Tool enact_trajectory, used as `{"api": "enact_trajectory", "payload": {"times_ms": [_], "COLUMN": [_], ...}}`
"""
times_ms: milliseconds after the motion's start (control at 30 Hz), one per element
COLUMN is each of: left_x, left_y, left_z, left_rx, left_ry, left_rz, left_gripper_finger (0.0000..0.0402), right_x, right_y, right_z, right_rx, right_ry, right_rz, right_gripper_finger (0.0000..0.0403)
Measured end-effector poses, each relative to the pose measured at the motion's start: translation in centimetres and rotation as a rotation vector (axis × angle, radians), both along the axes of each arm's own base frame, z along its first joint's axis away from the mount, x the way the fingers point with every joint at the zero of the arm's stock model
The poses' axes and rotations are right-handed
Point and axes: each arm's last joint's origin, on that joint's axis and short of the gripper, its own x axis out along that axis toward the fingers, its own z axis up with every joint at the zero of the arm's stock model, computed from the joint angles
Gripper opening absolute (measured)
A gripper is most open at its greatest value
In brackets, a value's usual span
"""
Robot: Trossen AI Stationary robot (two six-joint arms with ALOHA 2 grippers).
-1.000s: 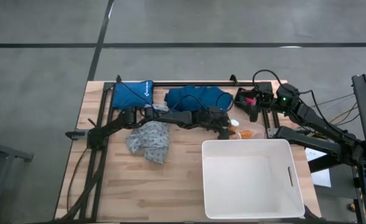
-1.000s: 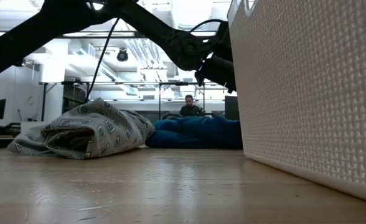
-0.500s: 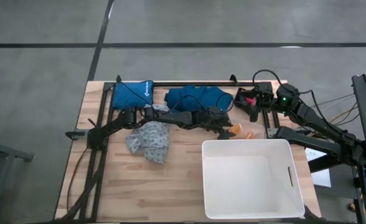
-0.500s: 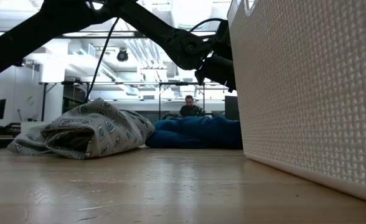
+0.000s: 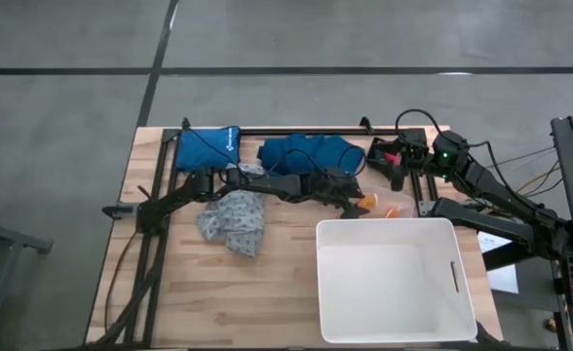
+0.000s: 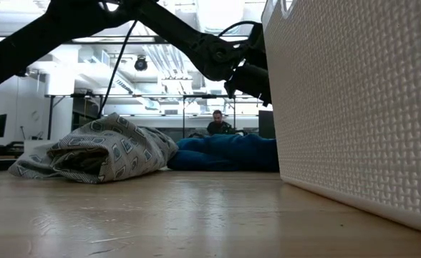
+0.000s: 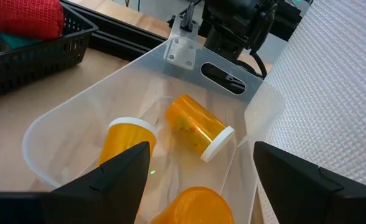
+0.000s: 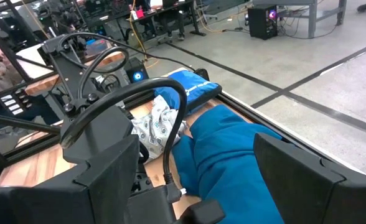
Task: Pick & place medical supplies in basket/bin
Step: Put the gray patterned patient gown into the white bin
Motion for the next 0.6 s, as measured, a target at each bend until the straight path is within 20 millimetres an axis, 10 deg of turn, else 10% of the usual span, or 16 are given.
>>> {"api": "enact_trajectory", "payload": {"times_ms": [600], "left_x": [-0.3], "left_y": [1.2], "left_z": [2.9], "left_rx": [0.06], "left_ry": [-0.062], "left_rz": [0.013], "left_gripper_finger": [0.0291], "right_x": [0.0], "right_y": [0.0], "right_z": [0.0], "right_rx": [0.0], "right_ry": [0.0], "right_rz": [0.0], "right_gripper_finger": [0.0311]}}
